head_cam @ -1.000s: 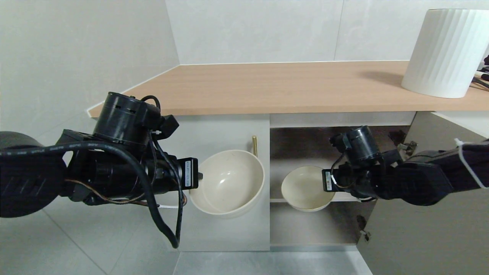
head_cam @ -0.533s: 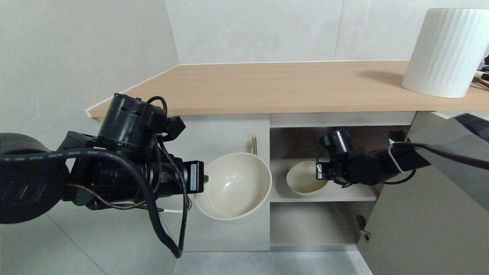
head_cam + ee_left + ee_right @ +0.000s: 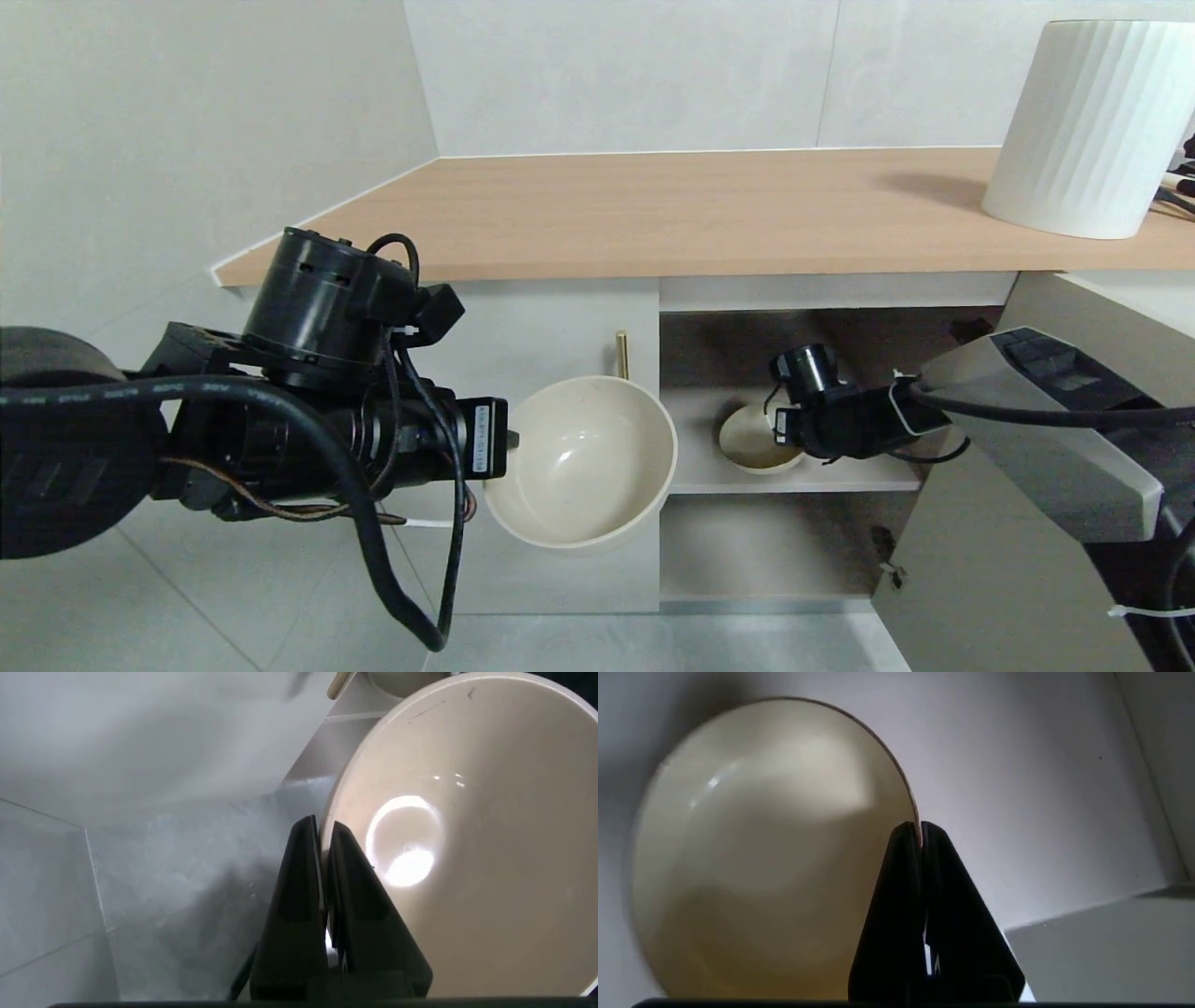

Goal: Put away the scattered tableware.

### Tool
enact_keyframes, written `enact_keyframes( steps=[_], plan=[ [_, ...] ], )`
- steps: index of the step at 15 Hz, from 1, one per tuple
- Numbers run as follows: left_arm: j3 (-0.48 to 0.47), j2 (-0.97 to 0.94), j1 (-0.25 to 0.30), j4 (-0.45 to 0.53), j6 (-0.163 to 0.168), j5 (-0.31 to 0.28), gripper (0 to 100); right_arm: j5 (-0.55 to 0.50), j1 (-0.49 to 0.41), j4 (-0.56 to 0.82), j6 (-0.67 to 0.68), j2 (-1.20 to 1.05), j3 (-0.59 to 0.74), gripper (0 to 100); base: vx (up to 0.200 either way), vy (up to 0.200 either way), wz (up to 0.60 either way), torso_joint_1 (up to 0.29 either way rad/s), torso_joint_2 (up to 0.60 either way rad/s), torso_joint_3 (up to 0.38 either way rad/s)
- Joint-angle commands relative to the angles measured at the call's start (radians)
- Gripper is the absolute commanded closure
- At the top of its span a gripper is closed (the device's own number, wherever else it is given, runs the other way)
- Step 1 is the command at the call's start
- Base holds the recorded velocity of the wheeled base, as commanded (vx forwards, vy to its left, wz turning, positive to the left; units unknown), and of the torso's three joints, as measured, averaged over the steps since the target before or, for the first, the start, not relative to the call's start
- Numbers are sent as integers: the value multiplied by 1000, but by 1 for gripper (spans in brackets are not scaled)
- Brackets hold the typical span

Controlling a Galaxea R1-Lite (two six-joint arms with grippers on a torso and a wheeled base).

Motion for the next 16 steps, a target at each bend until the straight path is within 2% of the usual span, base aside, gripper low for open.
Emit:
enact_keyframes(
  steps=[1,6,7,11,13,14,15,16],
  plan=[
    [1,-2,-2,0,-1,0,100,-9,-13,1,0,54,-40,100,0,0,0,0,0,0],
    [1,-7,-2,0,-1,0,100,-28,-14,1,0,68,-66,100,0,0,0,0,0,0],
    [1,-7,-2,0,-1,0,100,-31,-16,-1,0,68,-68,0,0,0,0,0,0,0],
    [2,-8,-2,0,0,0,100,-32,-14,-1,11,65,-78,0,0,0,0,0,0,0],
    [5,-2,-2,0,2,0,100,-32,-10,2,44,2,-40,0,0,0,0,0,0,0],
    [7,1,-2,0,2,0,100,-28,-4,2,52,-44,15,0,0,0,0,0,0,0],
    [21,15,-28,1,5,0,100,21,26,7,54,-131,141,0,0,0,0,0,0,0],
    [33,35,-50,1,34,0,100,95,56,7,54,-210,241,0,0,0,0,0,0,0]
  ],
)
